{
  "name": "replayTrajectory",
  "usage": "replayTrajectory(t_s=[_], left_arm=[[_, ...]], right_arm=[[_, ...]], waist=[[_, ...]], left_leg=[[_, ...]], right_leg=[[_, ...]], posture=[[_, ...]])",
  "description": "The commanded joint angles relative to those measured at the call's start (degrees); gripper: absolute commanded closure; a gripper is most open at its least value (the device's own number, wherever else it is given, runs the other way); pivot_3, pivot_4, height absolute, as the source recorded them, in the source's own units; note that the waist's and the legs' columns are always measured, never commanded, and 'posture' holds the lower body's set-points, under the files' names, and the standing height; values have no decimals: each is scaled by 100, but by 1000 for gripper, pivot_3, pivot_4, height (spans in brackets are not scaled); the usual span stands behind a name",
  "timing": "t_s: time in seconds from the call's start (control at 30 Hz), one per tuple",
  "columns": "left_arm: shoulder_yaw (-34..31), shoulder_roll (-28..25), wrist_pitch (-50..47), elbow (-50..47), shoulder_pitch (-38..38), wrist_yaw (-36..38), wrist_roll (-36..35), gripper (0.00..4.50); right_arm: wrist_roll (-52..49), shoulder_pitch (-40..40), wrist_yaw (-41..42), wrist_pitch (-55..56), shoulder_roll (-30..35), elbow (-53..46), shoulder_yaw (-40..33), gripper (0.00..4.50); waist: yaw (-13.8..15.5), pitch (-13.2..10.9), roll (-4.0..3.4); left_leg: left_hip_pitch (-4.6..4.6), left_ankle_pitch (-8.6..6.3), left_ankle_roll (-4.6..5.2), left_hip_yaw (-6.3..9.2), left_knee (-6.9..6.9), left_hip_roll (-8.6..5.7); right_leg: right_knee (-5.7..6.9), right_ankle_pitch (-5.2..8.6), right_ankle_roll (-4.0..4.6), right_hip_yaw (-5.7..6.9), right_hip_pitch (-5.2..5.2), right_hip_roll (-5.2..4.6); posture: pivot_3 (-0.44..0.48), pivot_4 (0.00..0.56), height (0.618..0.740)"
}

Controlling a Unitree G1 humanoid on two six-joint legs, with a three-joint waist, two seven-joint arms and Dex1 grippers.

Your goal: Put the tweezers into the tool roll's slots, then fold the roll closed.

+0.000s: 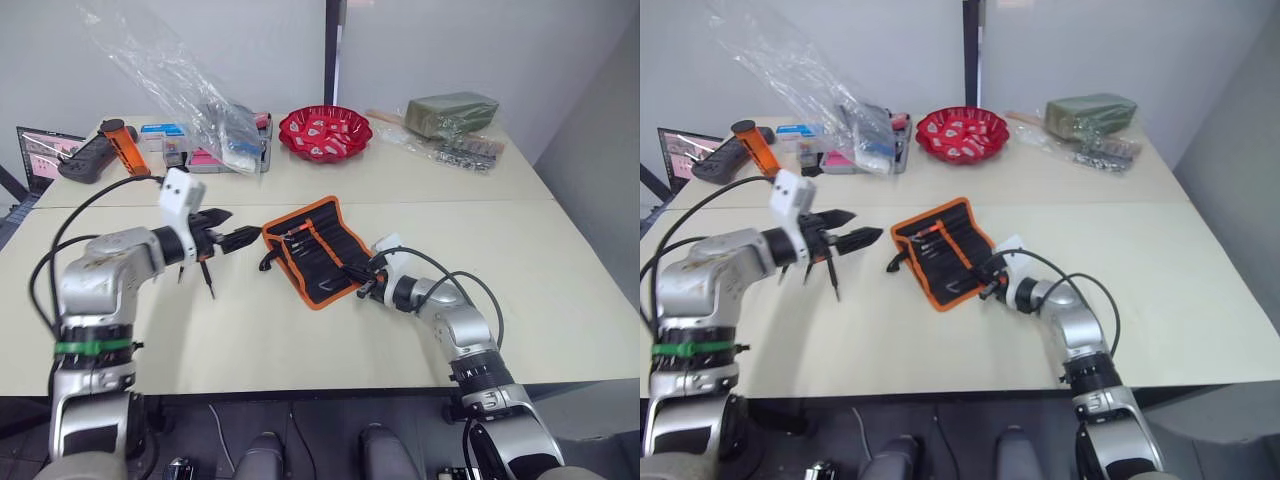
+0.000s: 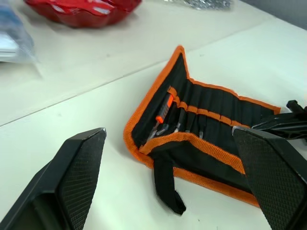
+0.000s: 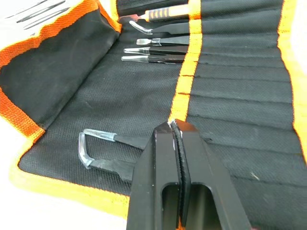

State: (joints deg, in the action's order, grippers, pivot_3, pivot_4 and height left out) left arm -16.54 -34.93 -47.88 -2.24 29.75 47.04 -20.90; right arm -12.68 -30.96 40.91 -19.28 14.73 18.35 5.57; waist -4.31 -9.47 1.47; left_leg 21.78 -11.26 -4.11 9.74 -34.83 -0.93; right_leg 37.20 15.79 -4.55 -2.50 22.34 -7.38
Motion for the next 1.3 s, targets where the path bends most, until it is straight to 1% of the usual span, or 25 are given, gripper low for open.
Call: replayTrajectory(t_s=[0.03, 0.1, 0.23, 0.37, 0.53, 0.63, 0.77, 0.87, 1.0, 1.17, 1.3], left_arm=[[-732, -243, -91, -752, -571, -184, -366, 16], [-1135, -305, -138, -1098, -1085, -266, -524, 16], [-1845, -270, 184, -1536, -1996, -431, -655, 16], [-2715, 27, 635, -1874, -2917, -681, -770, 16], [-3357, 343, 1124, -2061, -3889, -821, -880, 16], [-3882, 743, 1514, -2136, -4603, -931, -984, 16], [-4317, 1213, 1988, -2232, -5197, -1124, -1177, 16], [-4478, 1588, 2322, -2347, -5582, -1307, -1277, 16], [-4454, 1896, 2692, -2334, -5869, -1515, -1351, 16], [-4261, 1873, 2743, -2314, -5975, -1728, -1481, 16], [-4060, 1619, 2628, -2228, -5793, -1934, -1504, 16]], right_arm=[[-88, -104, 92, 55, 40, -22, -129, 4500], [-90, -123, 178, 89, 81, 35, -144, 4500], [-83, -192, 366, 215, 123, 148, -158, 4500], [-143, -348, 549, 367, 136, 245, -246, 4500], [-238, -519, 799, 364, 242, 277, -389, 4500], [-231, -663, 1023, 438, 371, 449, -384, 4500], [-248, -726, 1213, 495, 420, 547, -349, 4500], [-232, -751, 1311, 523, 423, 611, -336, 4500], [-120, -732, 1344, 601, 371, 753, -241, 4500], [-45, -707, 1341, 670, 356, 881, -169, 4500], [-2, -669, 1320, 683, 332, 902, -175, 4500]], waist=[[13, 0, 0], [21, -1, -1], [45, -2, -3], [47, -2, -3], [51, -3, -4], [51, -3, -4], [91, -3, -3], [113, -3, -3], [157, -3, -3], [181, -3, -2], [176, -3, -2]], left_leg=[[1, 0, 0, 0, 0, 0], [4, 0, 0, 0, -2, 0], [3, 0, 0, -1, 0, 0], [6, -1, -1, -2, -1, 0], [5, -1, -1, -3, 2, 1], [6, -2, -1, -6, 1, 2], [7, -4, 2, -7, 1, 3], [10, -5, 2, -10, -3, 3], [8, -5, 2, -11, -1, 3], [11, -5, 2, -12, -4, 3], [10, -5, 2, -12, -3, 3]], right_leg=[[-1, 0, 0, 0, 1, 0], [-5, 0, 0, -1, 0, 0], [-8, 0, 1, -1, 0, 0], [-13, -1, 2, -2, -1, 0], [-15, -1, 4, -3, 0, 0], [-19, -1, 5, -4, -3, 0], [-21, 0, 6, -4, -3, 0], [-25, -1, 7, -6, -4, -1], [-26, -1, 8, -5, -5, -1], [-31, -1, 8, -6, -7, 0], [-30, -1, 8, -5, -6, 0]], posture=[[0, 150, 740], [0, 150, 740], [0, 150, 740], [0, 150, 740], [0, 150, 740], [0, 150, 740], [0, 150, 740], [0, 150, 740], [0, 150, 740], [0, 150, 740], [0, 150, 740]])
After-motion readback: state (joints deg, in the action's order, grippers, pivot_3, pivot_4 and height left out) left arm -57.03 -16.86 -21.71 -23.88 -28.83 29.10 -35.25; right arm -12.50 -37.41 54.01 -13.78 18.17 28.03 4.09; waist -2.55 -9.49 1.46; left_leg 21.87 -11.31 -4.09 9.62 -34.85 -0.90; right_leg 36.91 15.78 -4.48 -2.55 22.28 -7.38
